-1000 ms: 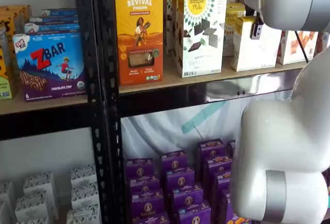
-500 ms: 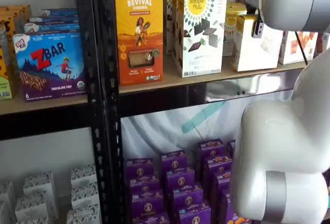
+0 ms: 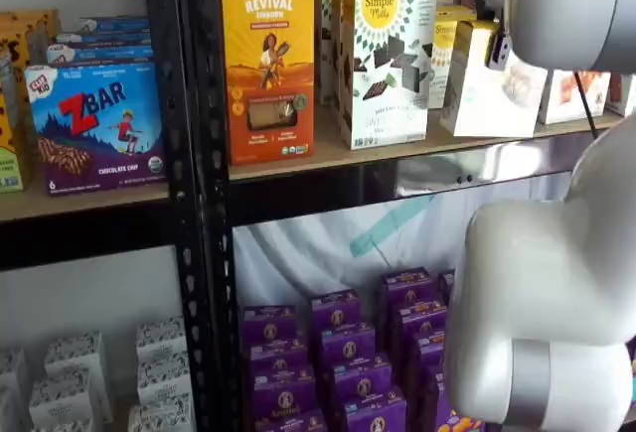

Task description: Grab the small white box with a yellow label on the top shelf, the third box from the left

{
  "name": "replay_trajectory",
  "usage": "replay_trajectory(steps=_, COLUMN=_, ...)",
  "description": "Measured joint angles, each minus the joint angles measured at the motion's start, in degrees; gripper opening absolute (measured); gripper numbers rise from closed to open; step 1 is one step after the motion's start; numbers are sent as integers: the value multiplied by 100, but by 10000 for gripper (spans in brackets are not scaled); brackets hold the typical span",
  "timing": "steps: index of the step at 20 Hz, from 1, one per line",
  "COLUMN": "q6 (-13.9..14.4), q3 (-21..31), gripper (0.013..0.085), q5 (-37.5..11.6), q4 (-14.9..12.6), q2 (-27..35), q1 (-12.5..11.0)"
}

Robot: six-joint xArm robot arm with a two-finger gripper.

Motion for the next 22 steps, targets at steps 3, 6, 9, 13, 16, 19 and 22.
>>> replay_trajectory(steps=3, q6=32, q3=103, gripper=370, q5=157, q4=-28, q2=-207, q1=25)
replay_trajectory(steps=6, q6=57, q3=326, gripper=370, q5=198, q4=-99, q2=-488, q1=62)
replay_trajectory(steps=9, q6=74, q3=595, gripper=370, q5=142, q4=-144, q2=-769, q1=91)
replay_trajectory(steps=13, q6=90, q3=950, gripper=370, q5=89, q4=-172, q2=-1123, q1=116)
replay_trajectory(steps=16, q6=111, q3=1165, gripper=370, q5=86, q4=-200, q2=-1335, q1=145)
replay_trajectory(steps=19, q6=129, q3=1334, gripper=370, q5=67, q4=-235, q2=-1483, q1=175)
replay_trajectory(steps=22, q6=139, q3=1497, gripper=370, q5=33, q4=-237, q2=-1617, q1=188)
